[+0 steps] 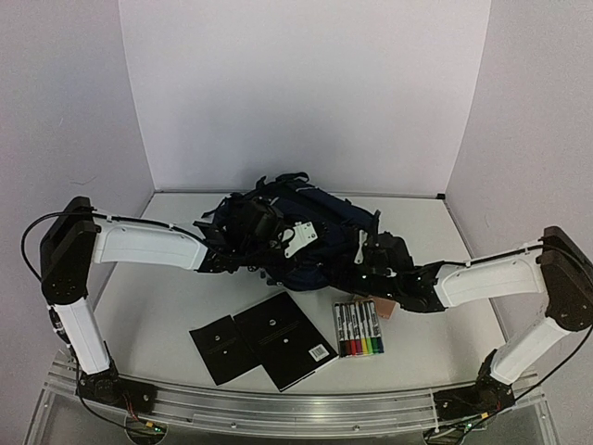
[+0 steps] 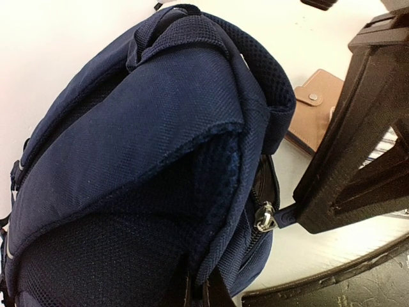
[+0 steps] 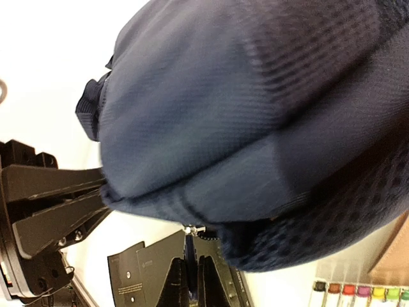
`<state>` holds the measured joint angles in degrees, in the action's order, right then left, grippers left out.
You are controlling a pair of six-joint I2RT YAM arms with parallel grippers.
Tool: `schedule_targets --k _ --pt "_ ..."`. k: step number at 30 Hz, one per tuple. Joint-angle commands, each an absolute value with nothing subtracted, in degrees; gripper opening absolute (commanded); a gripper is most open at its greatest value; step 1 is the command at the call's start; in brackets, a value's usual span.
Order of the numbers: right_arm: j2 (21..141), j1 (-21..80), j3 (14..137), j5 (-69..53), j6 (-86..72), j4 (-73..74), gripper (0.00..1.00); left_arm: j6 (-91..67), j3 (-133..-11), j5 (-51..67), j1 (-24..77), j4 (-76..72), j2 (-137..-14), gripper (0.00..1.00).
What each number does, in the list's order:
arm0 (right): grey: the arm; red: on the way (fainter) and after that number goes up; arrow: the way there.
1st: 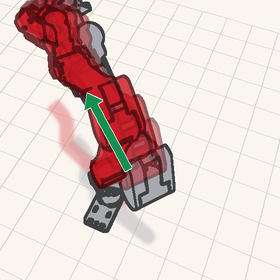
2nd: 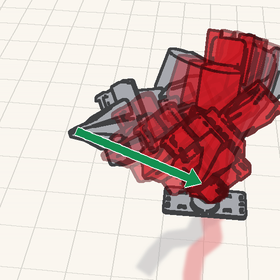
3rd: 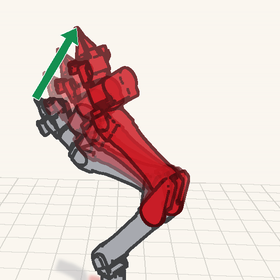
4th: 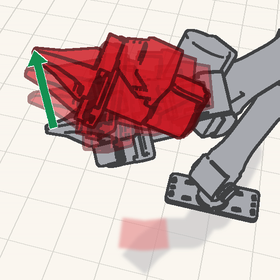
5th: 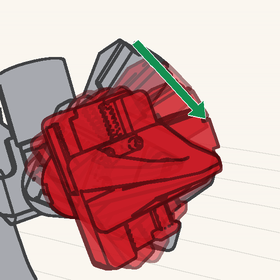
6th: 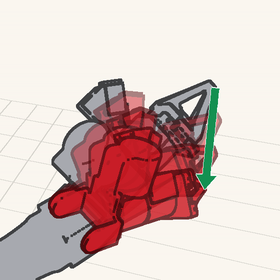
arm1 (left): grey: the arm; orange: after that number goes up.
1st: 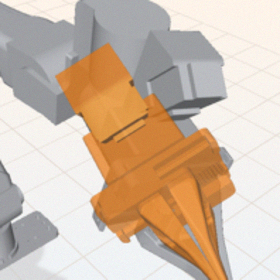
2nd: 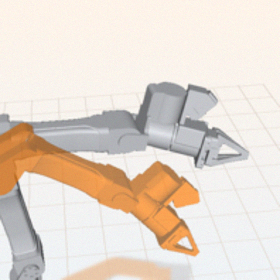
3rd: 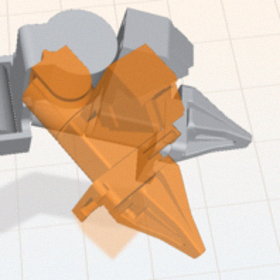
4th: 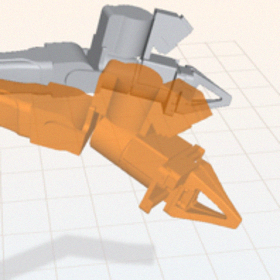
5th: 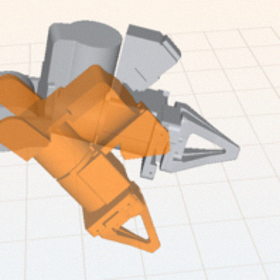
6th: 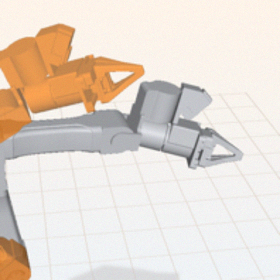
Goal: Pack the student bag
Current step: Zip the student bag at the center of the board.
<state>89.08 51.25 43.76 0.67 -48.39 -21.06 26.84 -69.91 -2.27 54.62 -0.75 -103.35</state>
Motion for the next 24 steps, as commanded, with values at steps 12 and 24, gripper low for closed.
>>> schedule_targets --k 12,24 --pt "91.01 45.75 44.37 -10.77 -38.84 -22.54 0.0 15.67 -66.36 -11.48 51.42 7.1 -94.32 0.32" --pt "94.44 49.48 45.22 -10.03 -41.67 -31.18 0.0 -48.28 -54.2 -5.54 46.68 3.51 -84.35 0.85"
